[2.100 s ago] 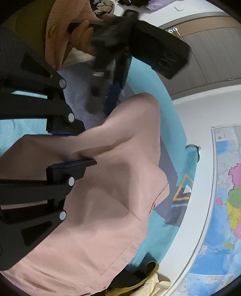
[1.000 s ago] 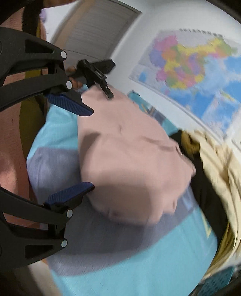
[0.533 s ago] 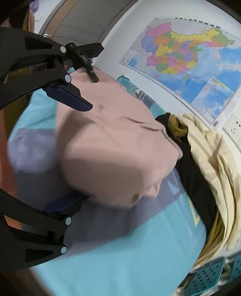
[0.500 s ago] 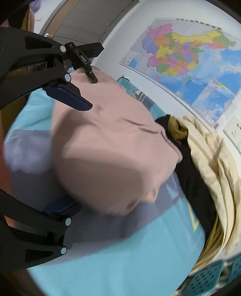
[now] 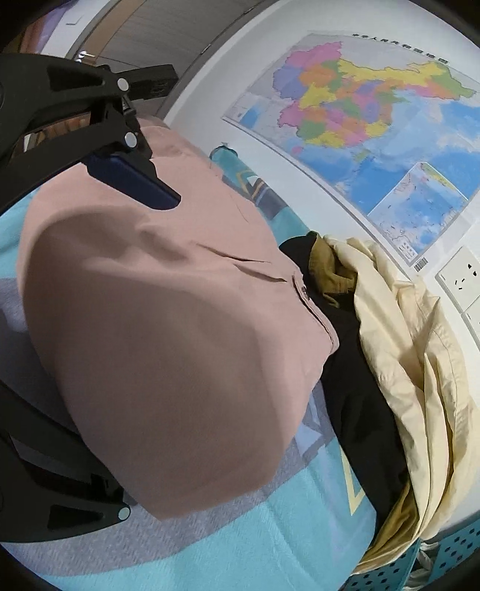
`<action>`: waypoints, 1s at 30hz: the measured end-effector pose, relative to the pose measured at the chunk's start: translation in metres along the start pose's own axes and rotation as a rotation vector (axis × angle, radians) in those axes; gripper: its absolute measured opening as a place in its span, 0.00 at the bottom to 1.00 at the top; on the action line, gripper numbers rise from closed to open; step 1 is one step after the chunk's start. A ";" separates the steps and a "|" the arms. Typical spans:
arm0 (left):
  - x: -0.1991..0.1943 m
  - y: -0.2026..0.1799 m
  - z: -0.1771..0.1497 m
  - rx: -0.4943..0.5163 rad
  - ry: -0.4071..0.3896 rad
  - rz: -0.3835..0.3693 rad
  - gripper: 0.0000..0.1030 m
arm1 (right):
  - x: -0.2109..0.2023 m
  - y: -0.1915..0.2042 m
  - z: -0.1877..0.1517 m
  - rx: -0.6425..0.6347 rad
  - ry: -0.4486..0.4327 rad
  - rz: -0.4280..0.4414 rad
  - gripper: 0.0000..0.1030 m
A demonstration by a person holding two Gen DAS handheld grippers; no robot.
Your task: Fold large clothes
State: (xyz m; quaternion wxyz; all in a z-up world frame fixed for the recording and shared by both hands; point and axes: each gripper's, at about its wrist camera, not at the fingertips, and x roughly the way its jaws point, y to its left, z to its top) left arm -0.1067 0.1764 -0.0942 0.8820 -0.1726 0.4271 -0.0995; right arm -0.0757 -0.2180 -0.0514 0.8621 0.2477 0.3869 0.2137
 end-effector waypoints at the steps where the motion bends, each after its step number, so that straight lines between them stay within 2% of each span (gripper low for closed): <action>1: 0.001 0.000 0.001 0.001 -0.003 0.002 0.79 | 0.002 0.001 0.001 -0.003 0.002 -0.007 0.90; 2: 0.001 0.000 0.001 0.002 -0.008 0.011 0.77 | 0.004 0.002 0.002 -0.008 0.005 -0.013 0.79; 3: 0.001 -0.001 0.002 0.006 -0.013 0.024 0.66 | 0.006 0.003 0.004 -0.014 0.009 -0.017 0.59; 4: 0.001 -0.001 0.002 0.014 -0.016 0.047 0.53 | 0.007 0.003 0.005 -0.014 0.017 -0.015 0.49; 5: 0.001 0.001 0.003 0.018 -0.016 0.053 0.51 | 0.008 0.001 0.007 -0.004 0.026 0.003 0.43; 7: 0.001 0.004 0.005 0.010 -0.012 0.037 0.50 | 0.009 -0.002 0.010 0.009 0.039 0.031 0.45; 9: 0.001 0.007 0.007 -0.004 -0.006 0.020 0.54 | 0.011 -0.004 0.011 0.035 0.040 0.054 0.67; 10: 0.002 0.008 0.007 -0.011 -0.006 0.011 0.59 | 0.014 -0.007 0.011 0.059 0.040 0.084 0.69; 12: 0.003 0.005 0.008 -0.005 -0.009 0.008 0.62 | 0.016 -0.005 0.012 0.061 0.030 0.090 0.74; 14: 0.005 0.001 0.008 0.006 -0.013 0.026 0.63 | 0.020 -0.002 0.012 0.055 0.021 0.087 0.75; 16: 0.007 -0.002 0.008 0.021 -0.014 0.043 0.62 | 0.021 0.000 0.013 0.035 0.026 0.076 0.72; 18: 0.008 -0.002 0.009 0.027 -0.017 0.062 0.54 | 0.023 0.001 0.014 0.029 0.038 0.063 0.55; 20: 0.008 0.000 0.009 0.026 -0.025 0.060 0.49 | 0.024 -0.001 0.015 0.032 0.048 0.060 0.47; 22: 0.008 0.002 0.010 0.016 -0.023 0.050 0.48 | 0.025 -0.003 0.015 0.039 0.053 0.068 0.46; 23: 0.008 0.003 0.011 0.014 -0.022 0.048 0.48 | 0.025 -0.004 0.015 0.042 0.054 0.072 0.49; 24: 0.009 0.002 0.011 0.015 -0.019 0.044 0.51 | 0.027 -0.006 0.016 0.054 0.056 0.089 0.56; 26: 0.010 0.000 0.011 0.023 -0.017 0.035 0.56 | 0.028 -0.004 0.016 0.053 0.055 0.090 0.56; 27: 0.011 -0.001 0.011 0.024 -0.020 0.044 0.55 | 0.030 -0.003 0.017 0.045 0.059 0.089 0.56; 28: 0.011 -0.002 0.011 0.028 -0.026 0.056 0.47 | 0.031 -0.002 0.017 0.043 0.060 0.089 0.55; 30: 0.010 0.000 0.012 0.020 -0.033 0.062 0.36 | 0.031 0.000 0.018 0.033 0.070 0.098 0.36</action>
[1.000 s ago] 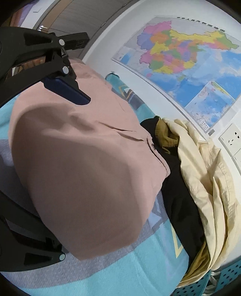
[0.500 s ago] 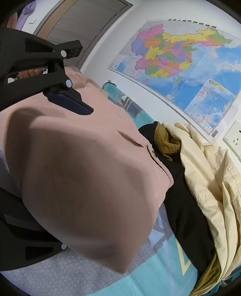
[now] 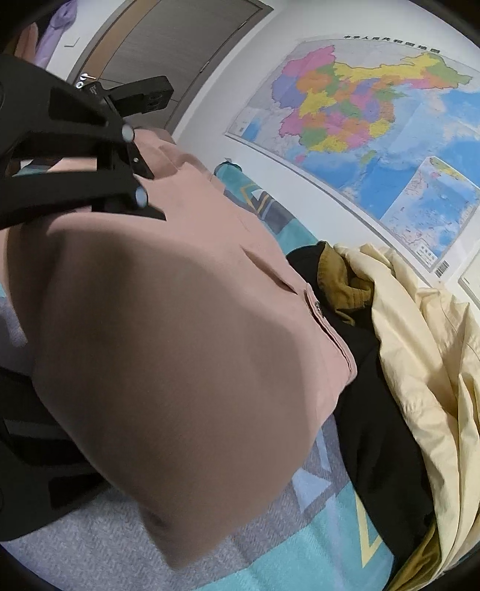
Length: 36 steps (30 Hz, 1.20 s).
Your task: Fold large clothes
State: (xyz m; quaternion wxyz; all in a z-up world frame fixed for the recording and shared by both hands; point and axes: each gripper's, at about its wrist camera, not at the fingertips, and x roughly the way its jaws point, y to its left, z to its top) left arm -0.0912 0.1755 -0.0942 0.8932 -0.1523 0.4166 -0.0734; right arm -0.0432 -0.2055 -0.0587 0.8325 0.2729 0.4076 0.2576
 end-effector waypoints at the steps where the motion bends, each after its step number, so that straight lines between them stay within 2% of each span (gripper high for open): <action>1: -0.001 0.002 0.001 -0.010 0.002 -0.010 0.31 | -0.001 0.001 0.001 -0.003 -0.001 0.011 0.33; 4: -0.007 0.005 0.007 -0.015 0.002 -0.013 0.23 | -0.006 0.008 0.005 0.008 -0.006 0.062 0.25; 7: -0.025 0.004 0.024 0.035 -0.038 -0.008 0.19 | -0.014 0.029 0.012 -0.032 -0.021 0.105 0.20; 12: -0.062 0.019 0.069 0.064 -0.118 -0.013 0.16 | -0.020 0.087 0.031 -0.159 -0.050 0.179 0.16; 17: -0.090 0.041 0.111 0.082 -0.190 0.050 0.15 | 0.007 0.150 0.065 -0.274 -0.050 0.237 0.16; 23: -0.121 0.092 0.170 0.046 -0.280 0.192 0.14 | 0.076 0.229 0.118 -0.365 -0.045 0.318 0.14; 27: -0.153 0.139 0.212 -0.006 -0.383 0.320 0.14 | 0.129 0.291 0.145 -0.419 -0.063 0.408 0.14; 31: -0.177 0.200 0.231 -0.084 -0.495 0.409 0.14 | 0.178 0.335 0.138 -0.504 -0.099 0.483 0.14; 32: -0.176 0.220 0.227 -0.119 -0.509 0.431 0.14 | 0.201 0.339 0.128 -0.512 -0.063 0.495 0.14; 34: -0.160 0.251 0.214 -0.144 -0.478 0.504 0.16 | 0.253 0.334 0.102 -0.510 0.061 0.458 0.15; 36: -0.117 0.298 0.189 -0.189 -0.336 0.552 0.16 | 0.303 0.315 0.074 -0.468 0.208 0.406 0.18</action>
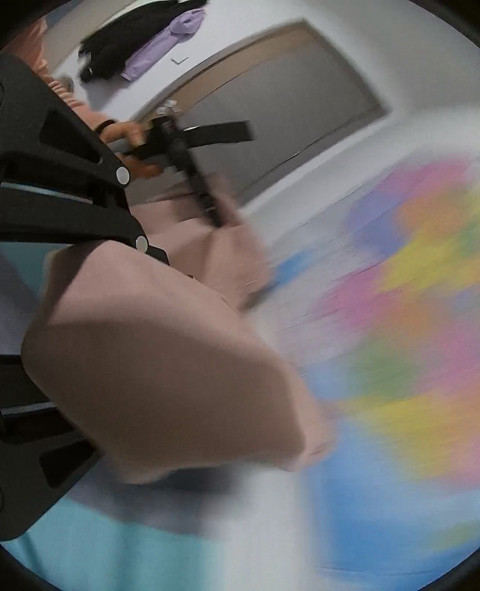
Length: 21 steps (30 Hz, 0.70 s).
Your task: Fold large clothes
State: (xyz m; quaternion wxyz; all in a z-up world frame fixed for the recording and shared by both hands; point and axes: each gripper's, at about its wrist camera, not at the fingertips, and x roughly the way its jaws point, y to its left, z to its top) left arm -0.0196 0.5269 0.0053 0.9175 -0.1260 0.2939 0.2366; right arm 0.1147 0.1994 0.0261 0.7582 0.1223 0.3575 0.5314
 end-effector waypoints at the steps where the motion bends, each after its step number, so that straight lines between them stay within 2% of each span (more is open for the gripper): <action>1: 0.019 0.009 -0.012 -0.003 0.067 0.023 0.16 | 0.025 -0.018 -0.021 0.056 0.091 -0.020 0.22; 2: 0.044 0.023 -0.035 -0.020 0.153 0.047 0.17 | 0.037 -0.031 -0.036 0.100 0.143 -0.029 0.30; 3: 0.054 0.030 -0.049 -0.018 0.186 0.063 0.26 | 0.043 -0.041 -0.047 0.138 0.166 -0.016 0.42; 4: 0.056 0.035 -0.055 -0.024 0.194 0.060 0.35 | 0.039 -0.052 -0.055 0.185 0.167 -0.010 0.47; 6: 0.049 0.050 -0.061 -0.072 0.202 0.006 0.45 | 0.026 -0.056 -0.055 0.188 0.164 -0.010 0.61; 7: 0.044 0.055 -0.061 -0.082 0.211 -0.022 0.56 | 0.014 -0.055 -0.052 0.168 0.161 -0.023 0.64; 9: 0.033 0.062 -0.063 -0.083 0.223 -0.043 0.60 | -0.004 -0.055 -0.047 0.143 0.149 -0.026 0.82; 11: 0.026 0.066 -0.071 -0.090 0.255 -0.126 0.74 | -0.023 -0.058 -0.043 0.125 0.137 -0.039 0.85; 14: 0.028 0.061 -0.088 -0.099 0.323 -0.233 0.77 | -0.034 -0.070 -0.050 0.137 0.132 -0.060 0.87; 16: 0.028 0.042 -0.097 -0.066 0.316 -0.214 0.82 | -0.028 -0.075 -0.055 0.160 0.140 -0.047 0.86; 17: 0.029 0.036 -0.099 -0.040 0.310 -0.191 0.83 | -0.020 -0.074 -0.058 0.155 0.158 -0.039 0.78; 19: 0.034 0.027 -0.097 -0.029 0.306 -0.157 0.81 | -0.007 -0.065 -0.057 0.117 0.186 -0.025 0.50; 20: 0.036 0.025 -0.094 -0.032 0.299 -0.135 0.77 | -0.001 -0.056 -0.055 0.091 0.204 0.002 0.14; 21: 0.037 0.024 -0.092 -0.033 0.291 -0.111 0.65 | 0.001 -0.048 -0.052 0.074 0.215 0.022 0.06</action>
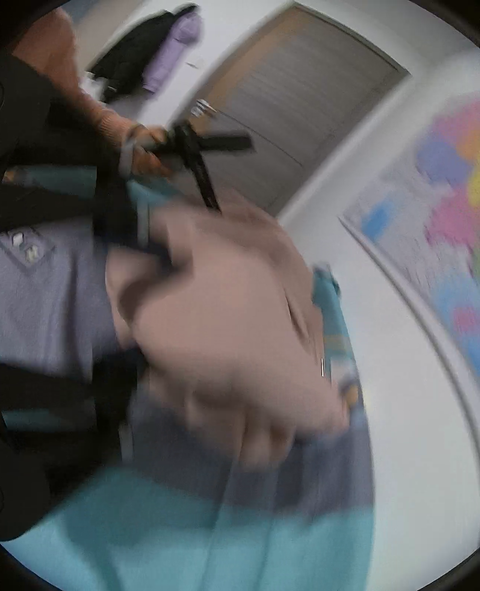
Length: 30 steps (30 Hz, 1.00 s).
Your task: Fold large clothes
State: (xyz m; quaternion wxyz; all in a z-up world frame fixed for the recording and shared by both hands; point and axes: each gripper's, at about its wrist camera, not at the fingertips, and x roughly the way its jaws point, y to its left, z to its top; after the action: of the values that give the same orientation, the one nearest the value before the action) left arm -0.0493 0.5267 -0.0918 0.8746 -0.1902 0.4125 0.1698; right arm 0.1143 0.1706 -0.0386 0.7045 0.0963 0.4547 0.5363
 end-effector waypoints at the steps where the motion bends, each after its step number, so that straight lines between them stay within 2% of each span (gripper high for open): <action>1: 0.000 -0.001 0.004 -0.006 -0.010 0.014 0.59 | -0.009 0.016 0.005 -0.040 -0.029 0.006 0.05; 2: 0.002 -0.001 0.009 -0.017 -0.020 0.022 0.53 | -0.020 0.026 0.008 -0.070 -0.064 0.028 0.04; 4: 0.000 0.002 0.013 -0.057 -0.017 0.075 0.54 | -0.041 0.039 0.011 -0.115 -0.110 0.042 0.05; 5: -0.005 0.003 0.011 -0.065 -0.029 0.128 0.56 | -0.049 0.040 0.010 -0.122 -0.101 0.016 0.14; 6: -0.016 0.007 0.007 -0.070 -0.060 0.188 0.60 | -0.053 0.036 0.007 -0.123 -0.081 -0.001 0.27; 8: -0.035 0.008 0.001 -0.058 -0.127 0.292 0.69 | -0.057 0.027 0.001 -0.126 -0.063 -0.050 0.45; 9: -0.045 0.006 -0.005 -0.058 -0.165 0.339 0.74 | -0.057 0.021 -0.003 -0.131 -0.044 -0.078 0.46; 10: -0.055 0.005 -0.011 -0.066 -0.196 0.353 0.74 | -0.057 0.018 -0.006 -0.133 -0.040 -0.095 0.46; 13: -0.085 -0.007 -0.027 -0.048 -0.284 0.309 0.73 | -0.062 0.000 -0.014 -0.119 -0.063 -0.129 0.50; 15: -0.097 -0.022 -0.034 0.018 -0.310 0.221 0.73 | -0.063 -0.008 -0.018 -0.139 -0.076 -0.174 0.68; 18: -0.104 -0.064 -0.043 0.159 -0.329 0.117 0.74 | -0.056 -0.010 -0.019 -0.210 -0.067 -0.243 0.71; 20: -0.102 -0.093 -0.044 0.229 -0.308 0.006 0.74 | -0.042 -0.008 -0.015 -0.275 -0.049 -0.292 0.71; 22: -0.092 -0.114 -0.041 0.256 -0.279 -0.069 0.74 | -0.025 -0.007 -0.006 -0.319 -0.026 -0.306 0.72; 25: -0.066 -0.143 -0.035 0.291 -0.202 -0.138 0.74 | 0.000 -0.002 0.001 -0.398 0.009 -0.300 0.71; 26: -0.062 -0.146 -0.035 0.290 -0.181 -0.152 0.74 | 0.005 -0.002 0.002 -0.411 0.022 -0.295 0.70; 27: -0.050 -0.152 -0.032 0.281 -0.142 -0.176 0.74 | 0.011 -0.002 0.003 -0.424 0.042 -0.287 0.58; 28: -0.039 -0.156 -0.030 0.265 -0.112 -0.183 0.73 | 0.017 -0.003 0.003 -0.421 0.081 -0.229 0.43; 29: -0.033 -0.158 -0.029 0.253 -0.099 -0.180 0.71 | 0.020 -0.006 0.004 -0.397 0.118 -0.182 0.02; 30: -0.029 -0.158 -0.029 0.255 -0.099 -0.172 0.71 | 0.019 -0.006 0.003 -0.387 0.127 -0.179 0.03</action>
State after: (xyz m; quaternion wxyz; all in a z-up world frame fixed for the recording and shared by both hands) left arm -0.0147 0.3716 -0.0555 0.9222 -0.1035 0.3692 0.0495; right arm 0.1211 0.1847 -0.0510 0.7247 -0.1155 0.3936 0.5537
